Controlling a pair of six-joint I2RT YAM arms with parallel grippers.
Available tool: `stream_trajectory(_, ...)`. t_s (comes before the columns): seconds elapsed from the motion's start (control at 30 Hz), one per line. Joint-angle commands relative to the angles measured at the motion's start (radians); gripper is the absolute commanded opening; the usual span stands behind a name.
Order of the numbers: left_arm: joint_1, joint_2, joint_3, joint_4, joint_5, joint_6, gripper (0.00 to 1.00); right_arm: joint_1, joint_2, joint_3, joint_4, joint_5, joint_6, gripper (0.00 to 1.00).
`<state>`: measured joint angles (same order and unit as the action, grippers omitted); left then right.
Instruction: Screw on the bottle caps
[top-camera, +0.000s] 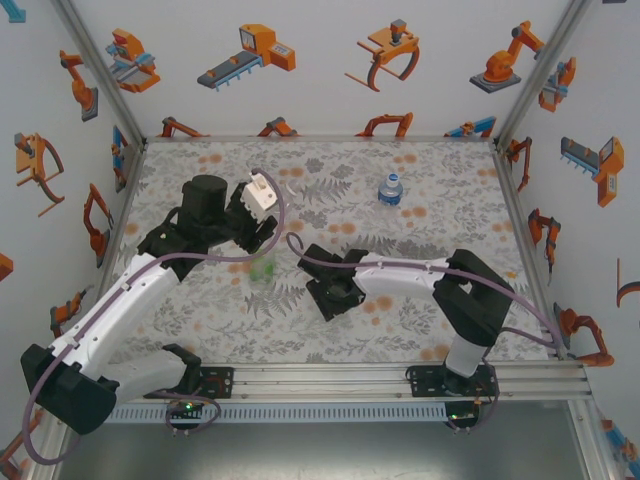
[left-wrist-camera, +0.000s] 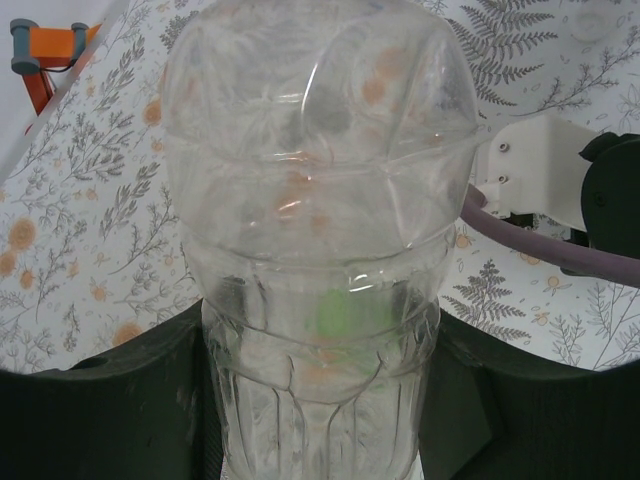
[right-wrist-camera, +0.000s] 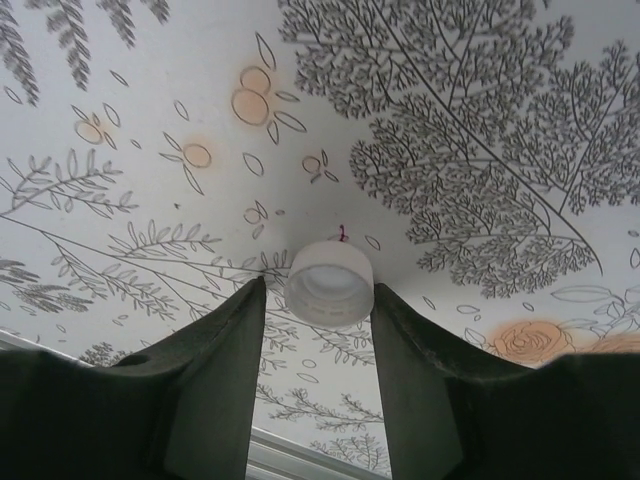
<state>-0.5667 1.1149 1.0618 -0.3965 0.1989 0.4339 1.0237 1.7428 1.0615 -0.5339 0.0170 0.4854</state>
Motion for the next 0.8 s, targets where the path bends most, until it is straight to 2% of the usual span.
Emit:
stream_trajectory(0.0,0.009,0.003,-0.002,0.021,0.021,-0.019,0.17,0.004,0.012,0.032,-0.006,0.017,-0.022,0.43)
stream_trajectory(0.4,0.011,0.023,0.005,0.013,0.032,-0.020,0.17,-0.018,-0.006,0.035,-0.004,0.041,-0.047,0.32)
stream_trajectory(0.77,0.013,0.027,0.013,-0.001,0.053,-0.017,0.17,-0.238,-0.047,0.004,0.017,-0.013,-0.097,0.33)
